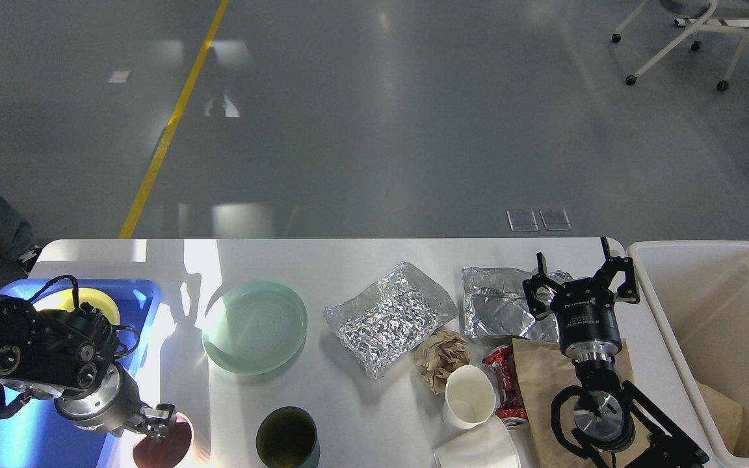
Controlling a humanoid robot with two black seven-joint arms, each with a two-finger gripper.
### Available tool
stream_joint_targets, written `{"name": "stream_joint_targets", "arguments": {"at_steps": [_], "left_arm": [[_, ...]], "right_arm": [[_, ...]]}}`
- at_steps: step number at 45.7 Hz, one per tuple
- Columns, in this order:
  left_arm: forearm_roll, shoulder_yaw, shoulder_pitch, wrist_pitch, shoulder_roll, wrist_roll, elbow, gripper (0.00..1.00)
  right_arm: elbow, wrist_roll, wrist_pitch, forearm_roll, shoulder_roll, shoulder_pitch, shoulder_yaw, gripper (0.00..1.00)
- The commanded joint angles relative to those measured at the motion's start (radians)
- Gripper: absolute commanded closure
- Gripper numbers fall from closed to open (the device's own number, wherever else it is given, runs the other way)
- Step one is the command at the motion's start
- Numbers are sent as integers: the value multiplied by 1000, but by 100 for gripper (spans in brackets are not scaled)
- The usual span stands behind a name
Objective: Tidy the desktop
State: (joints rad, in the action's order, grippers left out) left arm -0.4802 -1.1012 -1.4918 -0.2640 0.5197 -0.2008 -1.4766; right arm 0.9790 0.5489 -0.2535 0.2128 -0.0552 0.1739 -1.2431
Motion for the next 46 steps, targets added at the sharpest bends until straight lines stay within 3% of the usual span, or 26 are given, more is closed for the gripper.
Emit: {"name": "stream_joint_targets", "arguments": {"at_steps": [1,8,15,32,39,42,46], "left_arm": [[6,6,13,0,-4,-2,5,60],[26,9,13,-1,-1,0,5,84],[28,9,15,-4,-1,0,5,96],[78,0,-19,-21,20,0,-8,100],[94,-55,-140,-127,59,1,-42,100],[110,-84,-208,-184,68,24,-53,100],[141,-146,-301,-257,82,87,-64,100]], "right_arm": [[1,0,-1,0,0,-1,-1,0],[0,0,0,0,0,-1,1,0],[0,0,0,-1,0,-1,-1,0],[0,0,0,0,0,-1,-1,0],[0,0,-1,0,0,-1,1,0],[0,0,0,0,0,-1,-1,0],[0,0,-1,0,0,-1,1,0]]}}
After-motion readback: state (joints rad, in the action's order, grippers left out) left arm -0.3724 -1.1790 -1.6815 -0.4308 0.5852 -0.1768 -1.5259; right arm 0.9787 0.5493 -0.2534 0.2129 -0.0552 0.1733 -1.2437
